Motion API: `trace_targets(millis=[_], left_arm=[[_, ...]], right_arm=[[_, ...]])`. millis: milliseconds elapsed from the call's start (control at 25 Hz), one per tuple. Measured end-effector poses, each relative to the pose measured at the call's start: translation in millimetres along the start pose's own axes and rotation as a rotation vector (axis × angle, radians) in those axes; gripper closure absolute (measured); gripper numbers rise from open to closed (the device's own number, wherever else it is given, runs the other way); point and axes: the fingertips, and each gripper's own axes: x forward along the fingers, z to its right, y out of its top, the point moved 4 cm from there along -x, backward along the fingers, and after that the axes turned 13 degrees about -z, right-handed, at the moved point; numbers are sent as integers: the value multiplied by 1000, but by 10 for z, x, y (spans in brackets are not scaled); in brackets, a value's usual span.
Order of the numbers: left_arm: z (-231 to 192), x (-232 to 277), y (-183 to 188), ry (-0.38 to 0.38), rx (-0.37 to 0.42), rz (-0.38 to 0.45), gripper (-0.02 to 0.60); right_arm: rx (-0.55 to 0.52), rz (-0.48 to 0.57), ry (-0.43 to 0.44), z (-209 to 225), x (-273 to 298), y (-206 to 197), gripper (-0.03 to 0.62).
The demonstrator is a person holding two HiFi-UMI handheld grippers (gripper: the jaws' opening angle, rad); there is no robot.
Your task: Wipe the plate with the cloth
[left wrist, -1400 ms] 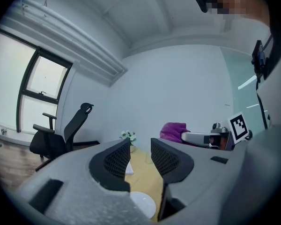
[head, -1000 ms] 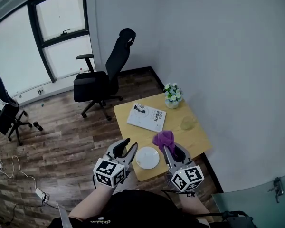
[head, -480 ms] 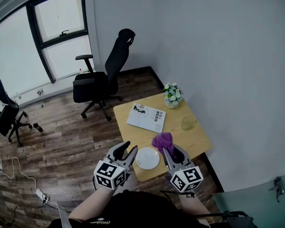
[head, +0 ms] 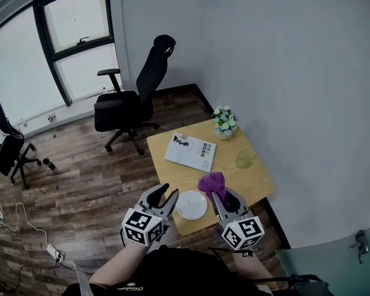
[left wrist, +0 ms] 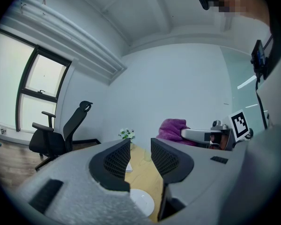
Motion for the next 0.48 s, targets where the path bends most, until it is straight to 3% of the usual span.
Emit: trace_targets(millis=[480], left_arm=[[-85,82,-56,3,-23,-19,442]], right_arm=[[4,-5,-5,60,85,-19,500]])
